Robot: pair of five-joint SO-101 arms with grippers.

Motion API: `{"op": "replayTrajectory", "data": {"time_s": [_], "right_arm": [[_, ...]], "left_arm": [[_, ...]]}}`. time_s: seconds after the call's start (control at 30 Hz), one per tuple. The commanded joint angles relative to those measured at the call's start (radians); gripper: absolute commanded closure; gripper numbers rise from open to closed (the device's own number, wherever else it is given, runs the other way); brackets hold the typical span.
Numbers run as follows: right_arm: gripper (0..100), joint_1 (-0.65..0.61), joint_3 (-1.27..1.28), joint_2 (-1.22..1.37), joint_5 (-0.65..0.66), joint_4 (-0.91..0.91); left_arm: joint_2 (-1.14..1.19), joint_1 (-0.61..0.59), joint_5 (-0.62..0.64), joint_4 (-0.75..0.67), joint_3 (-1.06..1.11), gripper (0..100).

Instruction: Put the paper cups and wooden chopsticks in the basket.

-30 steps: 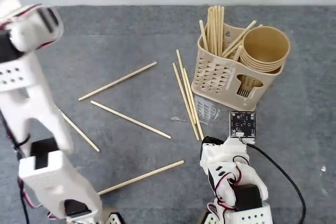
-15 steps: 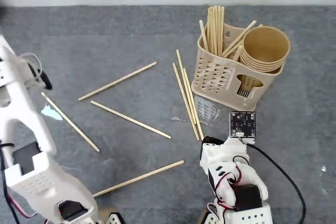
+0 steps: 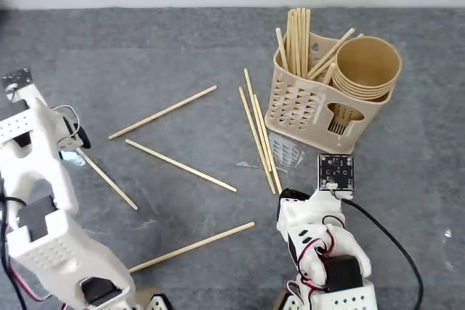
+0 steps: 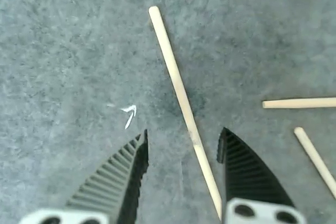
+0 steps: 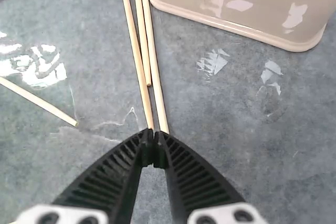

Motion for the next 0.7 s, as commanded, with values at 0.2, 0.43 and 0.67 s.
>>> {"op": "replayTrajectory", "data": {"time_s": [0.2, 0.43, 0.67], "right_arm": [[99.0, 0.007, -0.006, -0.008, -0.009, -0.027], [99.0, 0.005, -0.006, -0.008, -0.009, -0.027], [99.0, 0.004, -0.006, -0.008, -0.009, -0.027]], "left_arm": [[0.222, 0.029, 0.038, -0.017, -0.162, 80], [0.367, 0.031, 0.054, -0.011, -0.292, 91], [0.377, 0.034, 0.057, -0.008, -0.309, 99]]}}
